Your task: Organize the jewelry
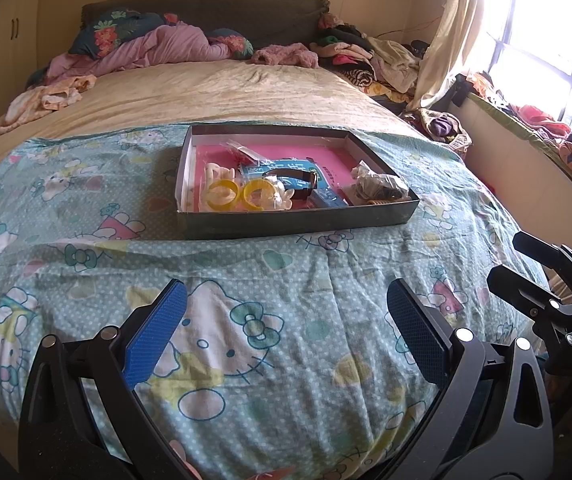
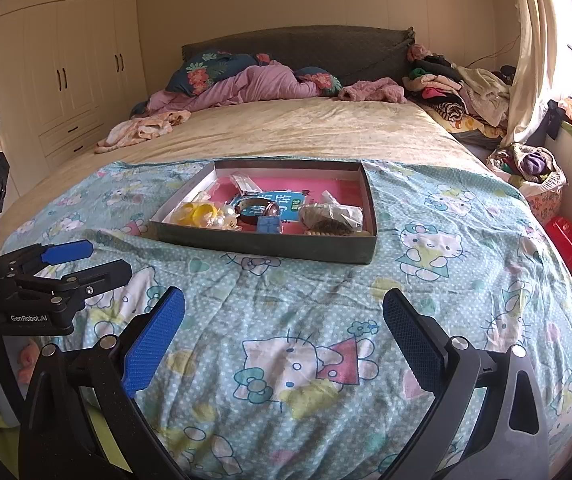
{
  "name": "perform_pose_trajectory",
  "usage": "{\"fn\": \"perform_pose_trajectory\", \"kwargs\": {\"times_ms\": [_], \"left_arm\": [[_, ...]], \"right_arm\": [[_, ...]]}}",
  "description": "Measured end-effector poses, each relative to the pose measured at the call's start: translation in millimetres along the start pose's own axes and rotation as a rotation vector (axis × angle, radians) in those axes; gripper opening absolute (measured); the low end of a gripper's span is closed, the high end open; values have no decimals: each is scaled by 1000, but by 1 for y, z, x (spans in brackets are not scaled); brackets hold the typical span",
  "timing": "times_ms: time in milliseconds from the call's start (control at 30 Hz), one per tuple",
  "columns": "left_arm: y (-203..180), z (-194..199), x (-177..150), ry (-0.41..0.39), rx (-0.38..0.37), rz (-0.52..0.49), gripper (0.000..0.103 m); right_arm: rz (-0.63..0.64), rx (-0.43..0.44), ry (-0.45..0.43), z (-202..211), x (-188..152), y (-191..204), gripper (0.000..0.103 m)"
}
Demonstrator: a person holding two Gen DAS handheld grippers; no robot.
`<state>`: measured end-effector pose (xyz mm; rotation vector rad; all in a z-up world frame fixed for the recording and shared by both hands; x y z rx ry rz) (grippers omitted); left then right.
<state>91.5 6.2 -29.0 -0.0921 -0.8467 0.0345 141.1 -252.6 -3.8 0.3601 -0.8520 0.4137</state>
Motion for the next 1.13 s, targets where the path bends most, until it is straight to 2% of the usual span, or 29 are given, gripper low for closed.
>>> {"fn": "perform_pose_trajectory", "kwargs": {"times_ms": [400,467,633,800,867,967,1067,1133], "left_arm": [[0,-4,-2,4,1,1,94],[1,-6,-3,11,-19,10,94],[8,-10,-8,27,19,26,94],[24,-6,-11,-4,89,41,94],[41,-8,-10,-11,104,77,94],[85,-17,-5,9,181,163,94],[155,-31,2,30,287,272,94],[202,-35,9,4,354,338,94]], "right_arm": [[-1,-3,4,0,0,-1,99],[-2,-7,9,-1,-2,-2,99],[-5,-13,23,-5,-5,-5,99],[-14,-18,36,-9,-6,-9,99],[-24,-26,39,-12,-6,-13,99],[-50,-42,49,-18,-6,-24,99],[-74,-97,54,-25,-1,-55,99],[-99,-168,50,-34,5,-91,99]]}}
Point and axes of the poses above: each gripper's, at about its wrist camera, not at the fingertips, and z roughly against the way its jaws point, y to its left, x to its top, the point moved 5 cm from there along -z, roughly the way its jaws point, and after that the axes turned 5 degrees about -z, right-handed, at the moved point
